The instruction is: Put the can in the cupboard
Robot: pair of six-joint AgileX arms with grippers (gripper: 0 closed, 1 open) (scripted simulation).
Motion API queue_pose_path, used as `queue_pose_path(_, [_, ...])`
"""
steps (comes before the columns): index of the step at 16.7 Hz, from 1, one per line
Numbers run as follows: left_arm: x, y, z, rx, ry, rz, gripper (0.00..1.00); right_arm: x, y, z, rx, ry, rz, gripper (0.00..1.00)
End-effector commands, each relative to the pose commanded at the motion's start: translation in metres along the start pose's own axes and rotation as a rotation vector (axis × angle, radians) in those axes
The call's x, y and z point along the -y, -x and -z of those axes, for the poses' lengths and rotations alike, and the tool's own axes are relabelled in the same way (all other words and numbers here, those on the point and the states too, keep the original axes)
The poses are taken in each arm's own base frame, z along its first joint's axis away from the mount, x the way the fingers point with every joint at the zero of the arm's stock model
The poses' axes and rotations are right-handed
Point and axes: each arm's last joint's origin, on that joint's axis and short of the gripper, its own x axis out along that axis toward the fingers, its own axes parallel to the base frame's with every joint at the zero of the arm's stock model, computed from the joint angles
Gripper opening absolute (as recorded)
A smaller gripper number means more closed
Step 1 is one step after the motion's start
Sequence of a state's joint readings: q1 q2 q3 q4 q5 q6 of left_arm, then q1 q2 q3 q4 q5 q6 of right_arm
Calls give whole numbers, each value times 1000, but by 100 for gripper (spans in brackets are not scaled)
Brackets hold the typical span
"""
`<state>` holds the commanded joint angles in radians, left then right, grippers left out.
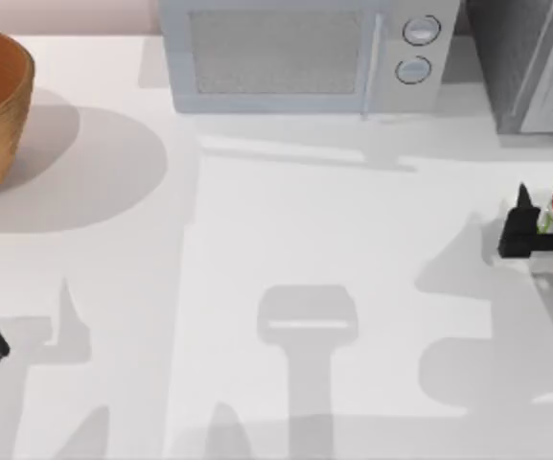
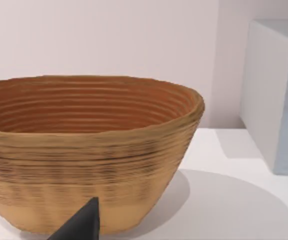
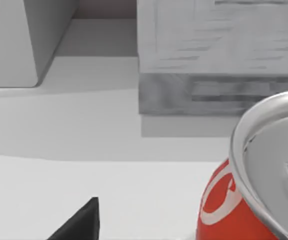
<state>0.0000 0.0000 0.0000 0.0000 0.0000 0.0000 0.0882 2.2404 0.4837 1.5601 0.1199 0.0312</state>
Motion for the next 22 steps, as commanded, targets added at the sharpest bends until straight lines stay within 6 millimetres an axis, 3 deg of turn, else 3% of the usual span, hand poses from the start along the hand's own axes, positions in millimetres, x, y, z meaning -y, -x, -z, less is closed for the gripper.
queue_pose_path(13, [0, 0, 0, 0, 0, 0, 100, 0, 0, 0, 0, 0, 0, 2])
queue_pose_path(22, [0, 0, 0, 0, 0, 0, 100, 0, 0, 0, 0, -1, -1, 0])
